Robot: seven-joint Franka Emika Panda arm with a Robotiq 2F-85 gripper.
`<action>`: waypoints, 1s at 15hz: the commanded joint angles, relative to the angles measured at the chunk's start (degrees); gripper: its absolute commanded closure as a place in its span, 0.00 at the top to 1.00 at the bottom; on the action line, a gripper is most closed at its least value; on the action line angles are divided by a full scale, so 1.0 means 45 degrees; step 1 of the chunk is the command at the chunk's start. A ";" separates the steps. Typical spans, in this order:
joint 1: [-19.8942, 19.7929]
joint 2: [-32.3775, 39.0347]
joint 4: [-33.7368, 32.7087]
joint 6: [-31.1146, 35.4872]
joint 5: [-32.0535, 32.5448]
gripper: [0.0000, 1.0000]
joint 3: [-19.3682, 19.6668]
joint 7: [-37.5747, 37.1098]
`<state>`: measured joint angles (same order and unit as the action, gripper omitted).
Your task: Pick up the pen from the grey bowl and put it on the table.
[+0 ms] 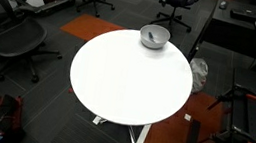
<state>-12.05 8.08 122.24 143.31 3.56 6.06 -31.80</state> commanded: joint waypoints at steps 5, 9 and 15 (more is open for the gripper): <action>0.0398 0.2366 -0.2058 -0.0210 -0.1054 1.00 0.0619 0.1027; 0.0294 0.3295 -0.2711 -0.0287 -0.1747 1.00 0.0617 0.1697; 0.0239 0.4512 -0.3533 -0.0439 -0.2083 1.00 0.0876 0.1818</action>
<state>-11.38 25.55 109.63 143.21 -3.99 8.87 -25.10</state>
